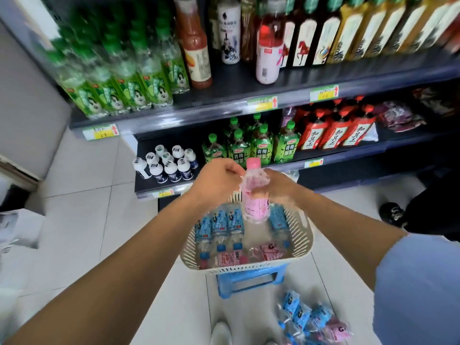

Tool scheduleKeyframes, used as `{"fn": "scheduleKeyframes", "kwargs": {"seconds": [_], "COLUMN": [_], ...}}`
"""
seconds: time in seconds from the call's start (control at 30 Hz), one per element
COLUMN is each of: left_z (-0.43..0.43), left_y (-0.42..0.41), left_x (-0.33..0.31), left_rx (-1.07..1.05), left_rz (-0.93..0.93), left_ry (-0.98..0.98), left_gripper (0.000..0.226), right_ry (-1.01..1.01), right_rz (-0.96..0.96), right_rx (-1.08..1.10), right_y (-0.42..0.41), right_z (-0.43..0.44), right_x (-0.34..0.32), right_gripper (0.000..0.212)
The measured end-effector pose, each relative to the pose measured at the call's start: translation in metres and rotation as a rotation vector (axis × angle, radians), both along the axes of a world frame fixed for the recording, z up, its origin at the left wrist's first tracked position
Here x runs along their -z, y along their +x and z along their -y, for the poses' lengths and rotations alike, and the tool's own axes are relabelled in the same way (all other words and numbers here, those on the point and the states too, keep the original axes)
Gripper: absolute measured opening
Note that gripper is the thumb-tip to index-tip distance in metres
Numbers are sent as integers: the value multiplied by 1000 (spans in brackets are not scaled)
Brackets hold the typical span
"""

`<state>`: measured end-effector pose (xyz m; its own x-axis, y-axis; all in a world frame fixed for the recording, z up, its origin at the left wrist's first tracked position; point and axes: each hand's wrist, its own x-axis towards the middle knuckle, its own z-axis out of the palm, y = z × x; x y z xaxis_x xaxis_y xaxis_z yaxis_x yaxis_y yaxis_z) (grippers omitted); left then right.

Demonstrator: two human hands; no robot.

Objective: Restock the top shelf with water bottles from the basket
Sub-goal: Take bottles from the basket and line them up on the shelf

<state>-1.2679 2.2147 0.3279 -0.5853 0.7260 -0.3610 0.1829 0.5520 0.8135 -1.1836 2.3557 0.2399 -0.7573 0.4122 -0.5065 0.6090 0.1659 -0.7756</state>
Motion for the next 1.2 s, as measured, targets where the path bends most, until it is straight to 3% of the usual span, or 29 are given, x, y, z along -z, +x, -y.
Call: {"fn": "scheduleKeyframes", "kwargs": {"seconds": [0.1, 0.33, 0.43, 0.47, 0.57, 0.63, 0.73, 0.8, 0.83, 0.93, 0.97, 1.2], "left_z": [5, 27, 39, 44, 59, 68, 79, 84, 86, 89, 89, 77], "left_y": [-4, -10, -12, -14, -26, -38, -64, -86, -99, -137, -151, -222], "left_x": [-57, -201, -250, -264, -296, -310, -325, -331, -333, -338, -339, -345], "left_rx": [-73, -205, -239, -250, -276, -295, -317, -332, -340, -346, -345, -317], "left_rz": [-57, -287, -368, -391, -443, -450, -482, -500, -506, -493, -493, -536], "left_ry": [90, 295, 374, 394, 436, 455, 472, 471, 466, 472, 473, 447], "left_gripper": [26, 15, 21, 24, 21, 14, 14, 15, 15, 19, 21, 15], "right_ry": [-37, -5, 42, 49, 106, 154, 220, 246, 258, 284, 293, 388], "right_rz": [-218, -572, -689, -720, -788, -811, -857, -889, -902, -895, -886, -820], "right_rx": [26, 80, 95, 107, 120, 132, 113, 126, 122, 133, 142, 184], "right_y": [-5, -28, -44, -51, -73, -89, -118, -140, -155, -198, -213, -291], "right_z": [-1, 12, 27, 32, 48, 55, 62, 69, 72, 75, 75, 67], "right_x": [-86, -269, -329, -345, -387, -406, -429, -441, -446, -454, -455, -455], "right_gripper": [22, 19, 13, 16, 51, 65, 18, 15, 20, 77, 83, 76]}}
